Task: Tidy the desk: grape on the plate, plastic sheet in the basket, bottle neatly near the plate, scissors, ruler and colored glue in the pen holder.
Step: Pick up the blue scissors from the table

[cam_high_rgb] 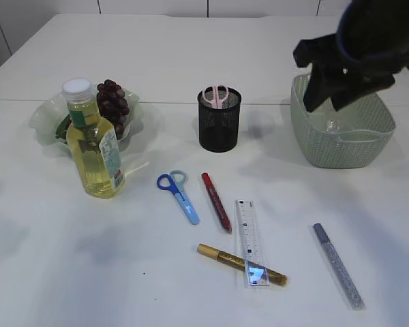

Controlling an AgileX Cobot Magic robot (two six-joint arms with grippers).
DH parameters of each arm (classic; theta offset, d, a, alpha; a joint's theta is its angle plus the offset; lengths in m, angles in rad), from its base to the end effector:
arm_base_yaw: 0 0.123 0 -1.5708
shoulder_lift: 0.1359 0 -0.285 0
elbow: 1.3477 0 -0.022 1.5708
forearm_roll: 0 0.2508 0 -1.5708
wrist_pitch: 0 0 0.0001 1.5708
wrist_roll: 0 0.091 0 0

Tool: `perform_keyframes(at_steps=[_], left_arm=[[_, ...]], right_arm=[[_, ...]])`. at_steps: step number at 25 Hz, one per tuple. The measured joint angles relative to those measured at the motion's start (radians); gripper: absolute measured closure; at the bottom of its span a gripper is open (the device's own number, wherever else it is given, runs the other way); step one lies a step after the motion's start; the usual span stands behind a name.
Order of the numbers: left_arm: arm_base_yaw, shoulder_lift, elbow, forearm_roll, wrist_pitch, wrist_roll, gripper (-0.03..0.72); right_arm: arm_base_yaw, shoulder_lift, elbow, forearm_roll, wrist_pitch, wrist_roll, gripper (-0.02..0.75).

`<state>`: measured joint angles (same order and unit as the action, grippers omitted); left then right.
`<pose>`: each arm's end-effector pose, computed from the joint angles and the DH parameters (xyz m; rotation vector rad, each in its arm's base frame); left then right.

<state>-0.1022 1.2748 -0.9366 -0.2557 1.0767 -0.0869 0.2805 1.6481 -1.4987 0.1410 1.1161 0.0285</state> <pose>0.2222 -0.0432 0.2775 -0.1144 2.8969 -0.3812 0.3300 0.1070 0.3246 -0.2967 2.7466 0.2745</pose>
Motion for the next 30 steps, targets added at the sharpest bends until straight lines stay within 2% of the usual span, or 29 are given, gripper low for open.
perform_keyframes(at_steps=[3,8,17,21,30], left_arm=[[0.000,0.000,0.000,0.008,0.010,0.000,0.316],[0.000,0.000,0.000,0.017,0.016,0.001,0.316],[0.000,0.000,0.000,0.052,0.007,0.001,0.316],[0.000,0.000,0.000,0.054,0.004,0.001,0.316],[0.000,0.000,0.000,0.056,-0.010,0.001,0.316]], right_arm=[[0.070,0.064,-0.121,-0.065,0.045,0.039,0.389],[0.153,0.213,-0.322,-0.079,0.112,0.056,0.389],[0.171,0.446,-0.620,-0.018,0.126,0.064,0.389],[0.180,0.506,-0.685,-0.001,0.128,0.066,0.389],[0.259,0.616,-0.698,0.003,0.128,0.066,0.390]])
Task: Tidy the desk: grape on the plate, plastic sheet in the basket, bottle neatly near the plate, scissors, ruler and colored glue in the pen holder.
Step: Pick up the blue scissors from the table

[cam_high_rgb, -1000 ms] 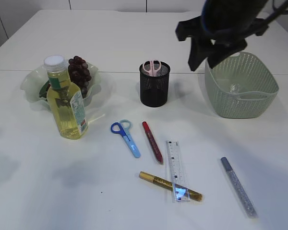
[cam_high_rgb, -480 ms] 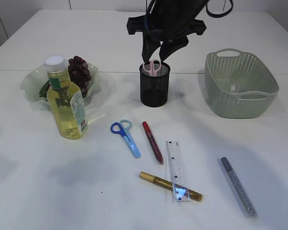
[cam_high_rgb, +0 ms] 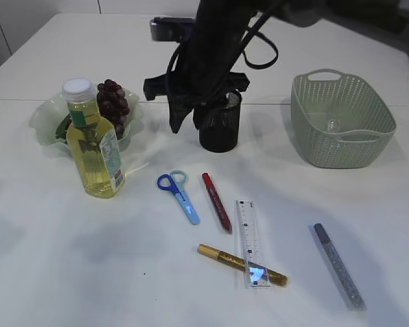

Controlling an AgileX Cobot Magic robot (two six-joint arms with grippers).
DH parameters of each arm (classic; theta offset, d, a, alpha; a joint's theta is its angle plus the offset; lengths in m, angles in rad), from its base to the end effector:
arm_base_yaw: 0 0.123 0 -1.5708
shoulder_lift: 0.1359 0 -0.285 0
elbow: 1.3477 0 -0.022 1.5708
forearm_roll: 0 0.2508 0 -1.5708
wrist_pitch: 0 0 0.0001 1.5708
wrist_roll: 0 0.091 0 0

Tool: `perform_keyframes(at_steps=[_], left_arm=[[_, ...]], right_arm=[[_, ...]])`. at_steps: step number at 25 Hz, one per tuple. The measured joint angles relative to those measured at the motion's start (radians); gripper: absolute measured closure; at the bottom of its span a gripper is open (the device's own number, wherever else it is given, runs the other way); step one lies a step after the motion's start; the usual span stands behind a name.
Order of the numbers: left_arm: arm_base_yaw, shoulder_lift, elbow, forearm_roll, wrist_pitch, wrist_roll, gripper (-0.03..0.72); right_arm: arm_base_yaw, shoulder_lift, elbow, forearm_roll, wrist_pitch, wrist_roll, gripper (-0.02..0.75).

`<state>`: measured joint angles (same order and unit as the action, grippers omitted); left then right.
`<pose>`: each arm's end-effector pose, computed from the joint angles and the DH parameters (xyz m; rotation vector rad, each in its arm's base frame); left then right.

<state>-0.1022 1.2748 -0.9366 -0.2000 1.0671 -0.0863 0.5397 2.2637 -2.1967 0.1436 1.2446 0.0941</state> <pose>0.2232 -0.0388 0.2768 -0.0847 2.8916 -0.3052 0.4150 0.2630 0.2579 -0.5960 2.7735 0.3491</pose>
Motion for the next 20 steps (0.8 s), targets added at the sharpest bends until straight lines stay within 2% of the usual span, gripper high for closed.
perform_keyframes(at_steps=[6,20], left_arm=[[0.000,0.000,0.000,0.000,-0.001,0.000,0.316],[0.000,0.000,0.000,0.002,-0.001,0.000,0.316]], right_arm=[[0.053,0.064,-0.002,-0.007,0.000,0.002,0.391],[0.063,0.154,-0.015,-0.042,-0.002,0.004,0.409]])
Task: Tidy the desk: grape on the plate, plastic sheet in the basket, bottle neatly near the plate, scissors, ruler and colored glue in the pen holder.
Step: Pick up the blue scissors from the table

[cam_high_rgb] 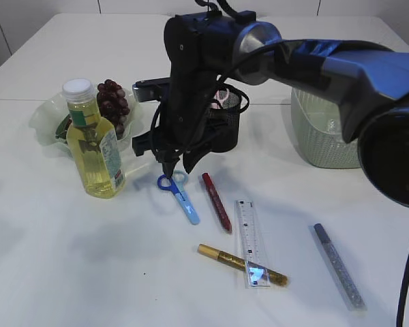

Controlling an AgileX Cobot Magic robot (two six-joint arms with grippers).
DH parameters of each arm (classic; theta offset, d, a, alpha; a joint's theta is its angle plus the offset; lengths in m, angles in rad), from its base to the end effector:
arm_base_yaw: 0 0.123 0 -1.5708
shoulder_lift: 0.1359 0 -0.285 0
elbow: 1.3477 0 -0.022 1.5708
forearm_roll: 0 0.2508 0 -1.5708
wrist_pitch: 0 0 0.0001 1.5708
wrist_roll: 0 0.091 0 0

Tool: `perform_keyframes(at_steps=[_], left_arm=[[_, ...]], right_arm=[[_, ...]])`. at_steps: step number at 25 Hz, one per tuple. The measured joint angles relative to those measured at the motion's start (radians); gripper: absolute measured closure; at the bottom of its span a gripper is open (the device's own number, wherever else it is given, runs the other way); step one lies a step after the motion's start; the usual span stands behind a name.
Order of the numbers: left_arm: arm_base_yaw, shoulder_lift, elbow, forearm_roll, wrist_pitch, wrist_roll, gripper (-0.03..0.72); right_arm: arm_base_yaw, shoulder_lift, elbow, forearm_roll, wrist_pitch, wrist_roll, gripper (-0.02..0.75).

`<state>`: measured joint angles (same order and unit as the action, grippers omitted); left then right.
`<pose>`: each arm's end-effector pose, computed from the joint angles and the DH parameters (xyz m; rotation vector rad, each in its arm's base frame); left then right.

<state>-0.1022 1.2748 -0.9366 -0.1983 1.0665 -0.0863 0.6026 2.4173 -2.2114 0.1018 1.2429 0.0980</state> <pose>0.2233 -0.0387 0.2768 -0.0839 2.8911 -0.3029 0.4132 0.2949 0.1847 -0.7086 2.8836 0.2463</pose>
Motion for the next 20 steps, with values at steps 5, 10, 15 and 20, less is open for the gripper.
perform_keyframes(at_steps=[5,10,15,20], left_arm=[[0.000,0.000,0.000,0.000,0.000,0.000,0.316],[0.000,0.000,0.000,0.002,0.000,0.000,0.316],[0.000,0.000,0.000,0.002,0.000,0.000,0.316],[0.000,0.000,0.000,0.002,-0.008,0.000,0.316]], right_arm=[[0.000,0.023,-0.003,0.004,-0.002,0.002,0.440],[0.000,0.048,-0.007,0.004,-0.003,0.004,0.445],[0.000,0.059,-0.007,0.004,-0.004,0.004,0.446],[0.000,0.059,-0.007,-0.002,-0.006,0.004,0.446]])
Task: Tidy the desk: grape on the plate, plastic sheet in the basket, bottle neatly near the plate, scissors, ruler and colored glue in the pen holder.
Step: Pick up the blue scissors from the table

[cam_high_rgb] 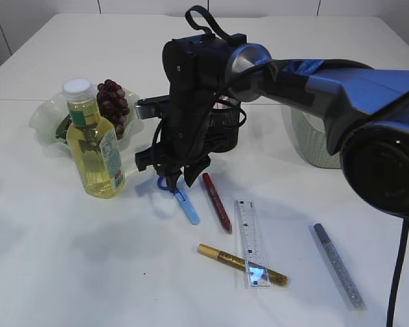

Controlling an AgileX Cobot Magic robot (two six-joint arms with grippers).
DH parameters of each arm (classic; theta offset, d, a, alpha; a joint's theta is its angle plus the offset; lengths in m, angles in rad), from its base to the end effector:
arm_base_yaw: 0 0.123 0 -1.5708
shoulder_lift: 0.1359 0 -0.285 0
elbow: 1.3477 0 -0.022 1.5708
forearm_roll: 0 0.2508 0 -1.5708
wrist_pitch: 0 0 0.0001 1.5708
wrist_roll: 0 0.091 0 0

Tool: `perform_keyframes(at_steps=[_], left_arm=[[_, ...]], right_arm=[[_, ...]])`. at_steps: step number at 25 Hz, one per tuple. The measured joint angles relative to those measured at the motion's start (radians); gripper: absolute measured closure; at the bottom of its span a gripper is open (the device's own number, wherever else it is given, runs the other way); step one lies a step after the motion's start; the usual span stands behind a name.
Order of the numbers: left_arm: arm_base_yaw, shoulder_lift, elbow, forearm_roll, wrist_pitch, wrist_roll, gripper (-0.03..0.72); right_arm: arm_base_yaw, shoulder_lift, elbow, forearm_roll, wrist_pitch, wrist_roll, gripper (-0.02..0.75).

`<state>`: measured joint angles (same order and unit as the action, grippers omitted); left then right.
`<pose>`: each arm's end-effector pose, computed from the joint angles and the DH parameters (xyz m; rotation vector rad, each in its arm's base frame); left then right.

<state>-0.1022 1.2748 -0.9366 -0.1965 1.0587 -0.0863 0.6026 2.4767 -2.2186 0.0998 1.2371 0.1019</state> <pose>0.2240 -0.0385 0.2769 -0.0838 2.8834 -0.3004 0.4167 0.2971 0.1565 -0.7102 2.9294 0.2221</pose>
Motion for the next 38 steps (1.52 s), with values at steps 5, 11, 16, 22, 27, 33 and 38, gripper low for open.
perform_keyframes(at_steps=[5,11,16,22,27,33,38], left_arm=[[0.000,0.000,0.000,0.000,-0.002,0.000,0.316],[0.000,0.000,0.000,0.000,-0.004,0.000,0.316],[0.000,0.000,0.000,0.000,-0.004,0.000,0.316],[0.000,0.000,0.000,0.000,-0.004,0.000,0.316],[0.000,0.000,0.000,0.000,-0.006,0.000,0.316],[0.000,0.000,0.000,0.000,-0.006,0.000,0.316],[0.000,0.000,0.000,0.002,-0.007,0.000,0.316]], right_arm=[[0.006,0.000,0.000,-0.011,0.000,0.000,0.447],[0.012,0.021,0.000,-0.027,0.000,0.002,0.447],[0.012,0.022,0.000,-0.045,0.000,0.005,0.447],[0.015,0.034,0.000,-0.045,0.000,0.008,0.447],[0.023,0.045,-0.001,-0.047,-0.002,0.020,0.447],[0.035,0.060,-0.002,-0.066,-0.005,0.031,0.447],[0.035,0.060,-0.002,-0.078,-0.007,0.039,0.447]])
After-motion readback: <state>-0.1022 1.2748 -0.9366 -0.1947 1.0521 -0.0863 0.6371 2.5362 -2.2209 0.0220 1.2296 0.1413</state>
